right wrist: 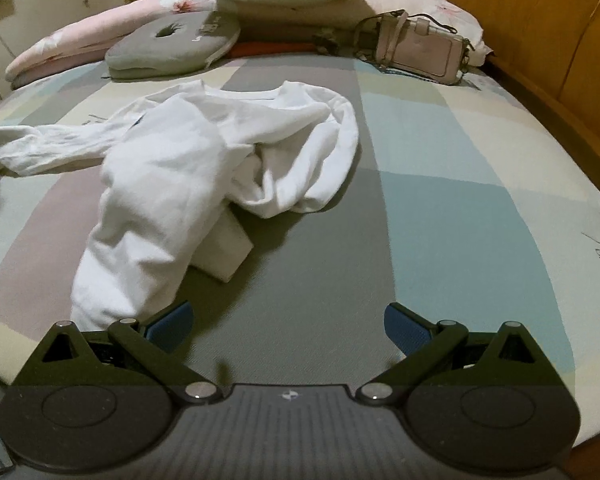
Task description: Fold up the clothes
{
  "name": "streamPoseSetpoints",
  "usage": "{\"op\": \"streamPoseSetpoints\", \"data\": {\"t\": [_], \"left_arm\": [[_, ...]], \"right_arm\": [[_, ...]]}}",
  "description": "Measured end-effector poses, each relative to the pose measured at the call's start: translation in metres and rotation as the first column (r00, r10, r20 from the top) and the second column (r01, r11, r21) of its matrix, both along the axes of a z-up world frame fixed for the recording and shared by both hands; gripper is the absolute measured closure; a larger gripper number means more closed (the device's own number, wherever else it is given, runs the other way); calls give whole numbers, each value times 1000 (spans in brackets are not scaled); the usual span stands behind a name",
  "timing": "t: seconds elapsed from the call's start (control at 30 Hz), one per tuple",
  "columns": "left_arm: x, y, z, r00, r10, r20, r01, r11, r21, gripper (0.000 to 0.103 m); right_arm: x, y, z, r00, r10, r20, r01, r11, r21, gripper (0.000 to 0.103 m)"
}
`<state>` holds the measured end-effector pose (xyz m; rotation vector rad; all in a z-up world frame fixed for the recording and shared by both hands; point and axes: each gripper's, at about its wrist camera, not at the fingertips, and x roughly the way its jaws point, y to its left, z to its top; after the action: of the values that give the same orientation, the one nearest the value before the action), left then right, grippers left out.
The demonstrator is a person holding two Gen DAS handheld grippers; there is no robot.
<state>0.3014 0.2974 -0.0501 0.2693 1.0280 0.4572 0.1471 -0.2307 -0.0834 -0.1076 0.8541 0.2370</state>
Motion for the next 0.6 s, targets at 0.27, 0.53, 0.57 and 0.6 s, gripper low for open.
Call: {"op": "streamPoseSetpoints", "data": {"t": [0.27, 0.53, 0.57, 0.6], "left_arm": [[36, 39, 5, 995, 101, 14, -101, 995, -22, 94], [48, 55, -5, 989, 140, 56, -138, 990, -41, 78], [47, 57, -4, 987, 152, 55, -150, 988, -37, 76], [46, 59, -4, 985, 165, 54, -163, 986, -34, 71]], "right_arm": [[14, -5, -4, 999, -53, -15, 52, 998, -28, 0], [21, 0, -8, 997, -62, -35, 60, 997, -42, 0], [22, 2, -9, 998, -58, -36, 56, 997, -43, 0], [23, 4, -9, 998, -53, -36, 51, 998, -43, 0]]}}
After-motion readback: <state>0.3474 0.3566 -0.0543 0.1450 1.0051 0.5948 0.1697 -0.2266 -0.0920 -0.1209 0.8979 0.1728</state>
